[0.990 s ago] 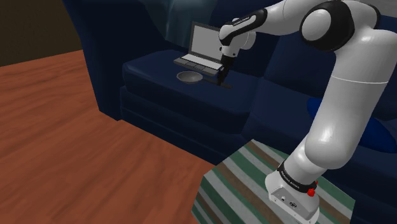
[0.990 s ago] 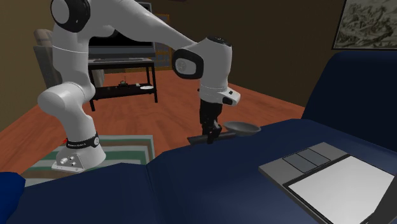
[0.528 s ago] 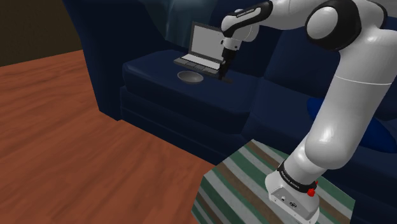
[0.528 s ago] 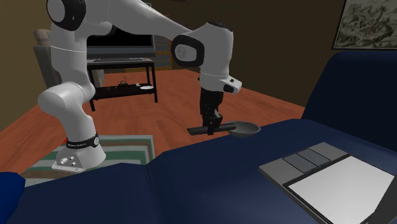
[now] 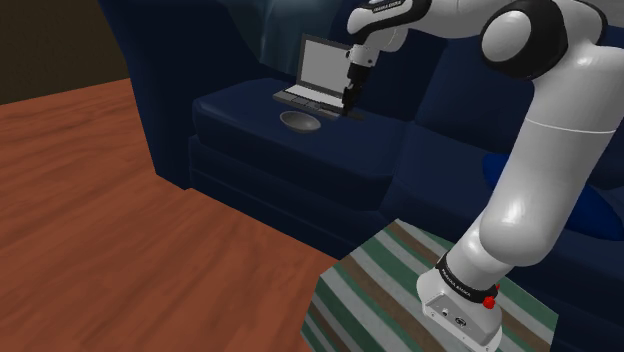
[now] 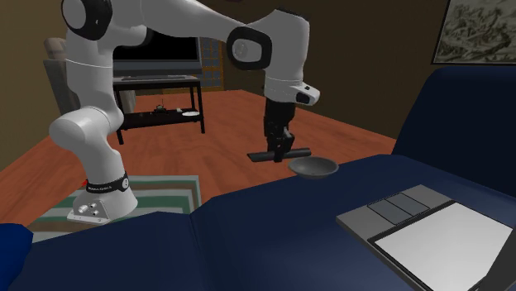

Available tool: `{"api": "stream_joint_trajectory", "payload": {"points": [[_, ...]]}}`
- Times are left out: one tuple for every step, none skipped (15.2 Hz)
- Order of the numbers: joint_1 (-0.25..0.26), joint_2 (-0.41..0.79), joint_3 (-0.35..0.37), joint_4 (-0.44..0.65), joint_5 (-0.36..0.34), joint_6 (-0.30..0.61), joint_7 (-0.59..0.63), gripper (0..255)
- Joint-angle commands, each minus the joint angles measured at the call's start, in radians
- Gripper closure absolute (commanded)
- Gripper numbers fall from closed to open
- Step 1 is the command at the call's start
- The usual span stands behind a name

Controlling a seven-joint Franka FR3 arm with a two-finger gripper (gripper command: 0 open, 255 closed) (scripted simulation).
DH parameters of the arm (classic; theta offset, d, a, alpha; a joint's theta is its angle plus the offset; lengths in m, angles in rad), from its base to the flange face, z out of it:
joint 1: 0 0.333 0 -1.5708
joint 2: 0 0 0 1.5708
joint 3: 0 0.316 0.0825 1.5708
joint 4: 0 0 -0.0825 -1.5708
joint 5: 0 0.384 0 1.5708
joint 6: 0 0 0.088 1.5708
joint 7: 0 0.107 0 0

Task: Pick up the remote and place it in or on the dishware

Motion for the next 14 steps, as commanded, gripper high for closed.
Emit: {"api": "stream_joint_trajectory", "payload": {"points": [[0.009, 0.050, 0.013, 0.063, 0.016, -0.013, 0.022, 255], [0.012, 0.079, 0.020, 0.102, 0.024, -0.022, 0.035, 255], [0.015, 0.110, 0.027, 0.144, 0.032, -0.033, 0.048, 255], [0.018, 0.142, 0.034, 0.188, 0.040, -0.044, 0.061, 255], [0.020, 0.174, 0.041, 0.235, 0.047, -0.057, 0.074, 255], [0.021, 0.209, 0.047, 0.284, 0.054, -0.071, 0.088, 255], [0.022, 0.244, 0.054, 0.337, 0.061, -0.087, 0.102, 255], [0.022, 0.282, 0.061, 0.394, 0.068, -0.104, 0.116, 255], [0.022, 0.321, 0.068, 0.455, 0.074, -0.124, 0.132, 255], [0.020, 0.364, 0.074, 0.522, 0.081, -0.146, 0.147, 255], [0.018, 0.398, 0.080, 0.576, 0.085, -0.165, 0.160, 255], [0.019, 0.398, 0.080, 0.563, 0.086, -0.152, 0.157, 255], [0.020, 0.399, 0.080, 0.551, 0.086, -0.139, 0.155, 255], [0.022, 0.400, 0.081, 0.539, 0.087, -0.126, 0.153, 255]]}}
